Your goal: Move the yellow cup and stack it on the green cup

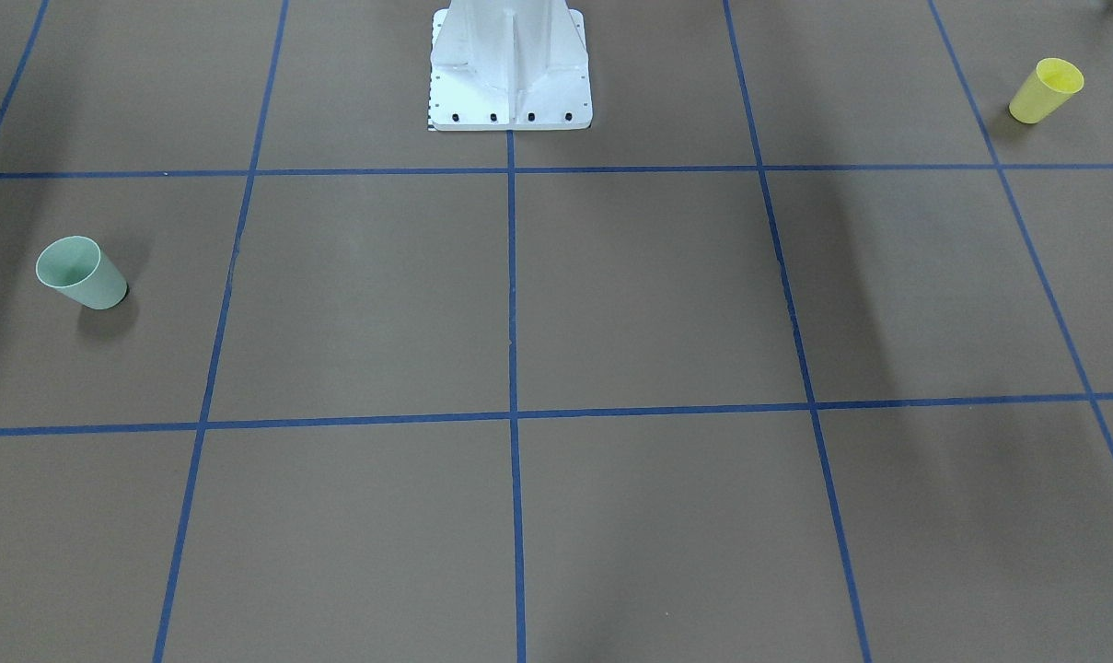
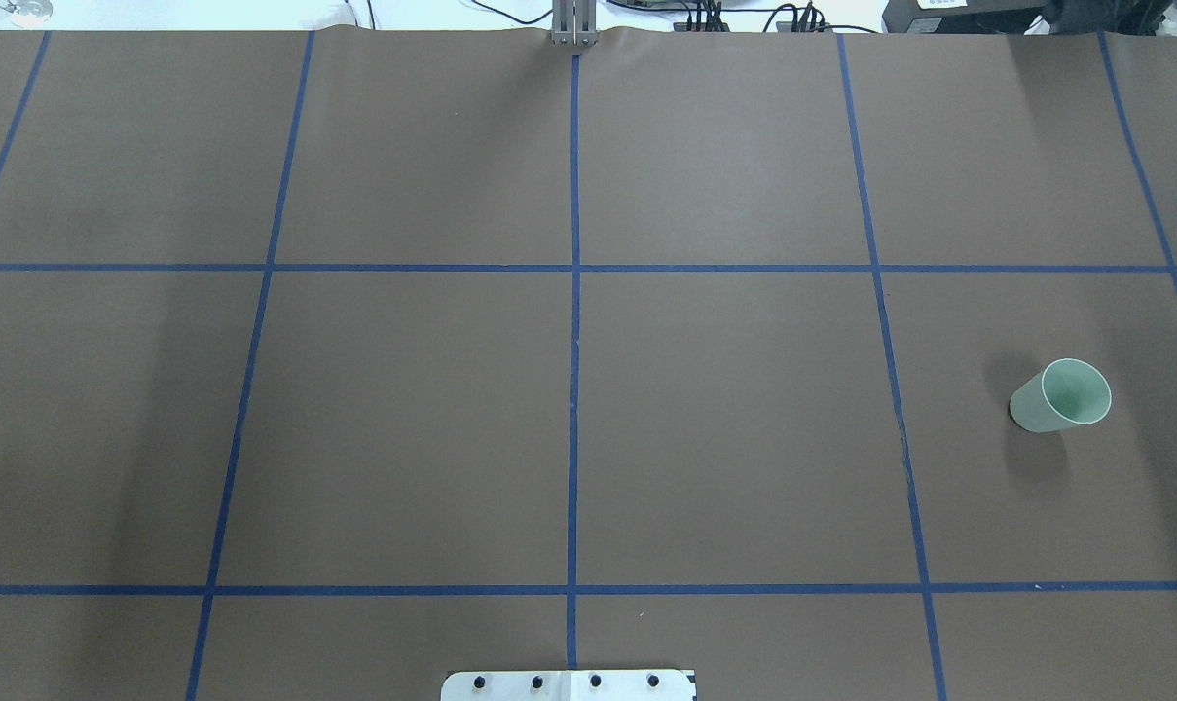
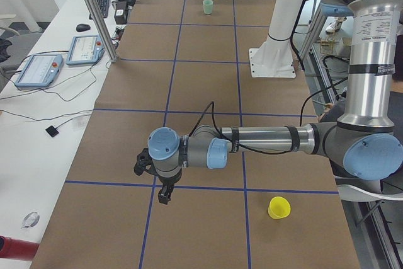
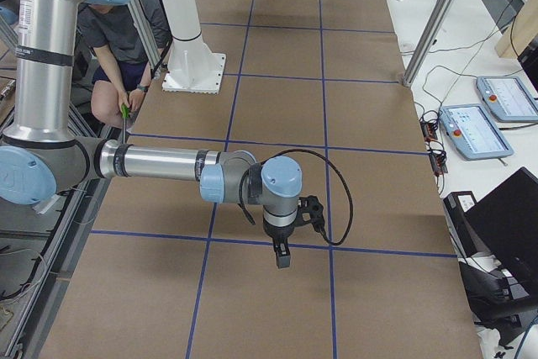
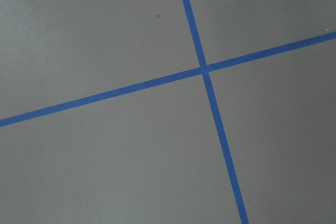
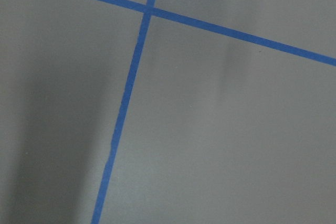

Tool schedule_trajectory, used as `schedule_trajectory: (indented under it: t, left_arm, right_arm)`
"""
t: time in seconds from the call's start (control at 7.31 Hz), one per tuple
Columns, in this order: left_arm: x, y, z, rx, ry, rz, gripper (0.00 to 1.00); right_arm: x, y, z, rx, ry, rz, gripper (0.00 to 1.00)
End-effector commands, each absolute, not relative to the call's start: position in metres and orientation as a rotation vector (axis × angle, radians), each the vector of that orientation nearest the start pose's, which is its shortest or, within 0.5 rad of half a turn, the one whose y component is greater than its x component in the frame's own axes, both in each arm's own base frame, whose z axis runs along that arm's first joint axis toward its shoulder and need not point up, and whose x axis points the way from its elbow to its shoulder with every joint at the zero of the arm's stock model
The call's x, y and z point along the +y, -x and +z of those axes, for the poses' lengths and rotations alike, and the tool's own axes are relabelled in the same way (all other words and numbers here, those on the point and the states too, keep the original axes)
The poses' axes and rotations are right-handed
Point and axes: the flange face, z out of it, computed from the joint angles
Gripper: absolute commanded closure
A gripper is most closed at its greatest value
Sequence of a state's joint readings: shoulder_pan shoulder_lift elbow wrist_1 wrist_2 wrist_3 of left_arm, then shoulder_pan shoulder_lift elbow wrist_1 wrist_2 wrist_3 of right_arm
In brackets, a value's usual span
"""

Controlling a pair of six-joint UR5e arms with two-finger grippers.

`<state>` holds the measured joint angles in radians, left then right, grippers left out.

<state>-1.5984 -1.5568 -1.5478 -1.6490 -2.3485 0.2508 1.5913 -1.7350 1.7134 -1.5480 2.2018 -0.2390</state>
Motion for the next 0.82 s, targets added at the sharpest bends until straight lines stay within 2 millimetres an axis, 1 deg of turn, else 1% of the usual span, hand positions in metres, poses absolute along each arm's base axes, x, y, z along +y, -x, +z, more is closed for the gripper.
schedule_trajectory:
  t: [0.0, 0.41, 0.55, 0.68]
  left_arm:
    - [-0.490, 0.081, 0.654, 0.704, -0.178, 0.242, 0.00]
    - [-0.491, 0.082, 0.651, 0.685, -0.185, 0.241, 0.00]
    - [-0.500, 0.082, 0.642, 0.683, -0.201, 0.244, 0.00]
    - [-0.509, 0.083, 0.621, 0.678, -0.245, 0.261, 0.00]
  right_arm:
    - [-0.422, -0.086, 0.670, -0.620, -0.087, -0.210, 0.00]
    - [-0.422, -0.085, 0.670, -0.624, -0.091, -0.213, 0.00]
    - [-0.422, -0.085, 0.669, -0.626, -0.093, -0.213, 0.00]
    - [-0.422, -0.084, 0.670, -0.631, -0.092, -0.213, 0.00]
